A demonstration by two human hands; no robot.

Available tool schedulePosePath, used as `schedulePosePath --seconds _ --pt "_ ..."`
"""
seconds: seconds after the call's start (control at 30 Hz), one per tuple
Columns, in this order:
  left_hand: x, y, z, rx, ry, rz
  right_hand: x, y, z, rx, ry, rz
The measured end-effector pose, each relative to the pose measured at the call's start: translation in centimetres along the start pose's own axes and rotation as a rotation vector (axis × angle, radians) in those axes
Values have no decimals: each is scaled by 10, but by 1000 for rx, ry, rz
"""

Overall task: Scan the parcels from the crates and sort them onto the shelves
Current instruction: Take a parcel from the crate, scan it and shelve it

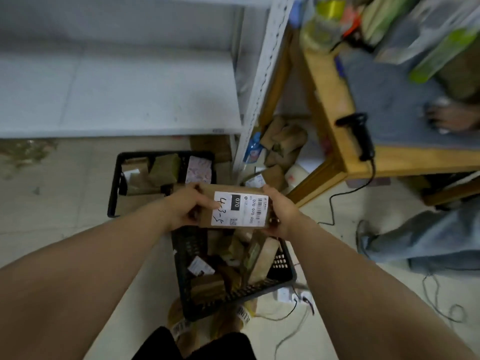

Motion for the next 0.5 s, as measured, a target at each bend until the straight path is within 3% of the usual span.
schedulePosePath --seconds 0.27,0.5 --pt "104 -31 -118 66 -213 113 139 24 105 -112 338 21" --pt "144 -55 -141 129 -292 192 186 13 154 -18 536 117"
Point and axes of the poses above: each hand's wrist, its own x-axis away from the middle knuckle, its own y-axis out of the back of the hand, z = x × y, the point moved 8 cm from there along -x, towards the middle knuckle, and after that the axes turned 12 degrees about x, right-handed, at the moved point
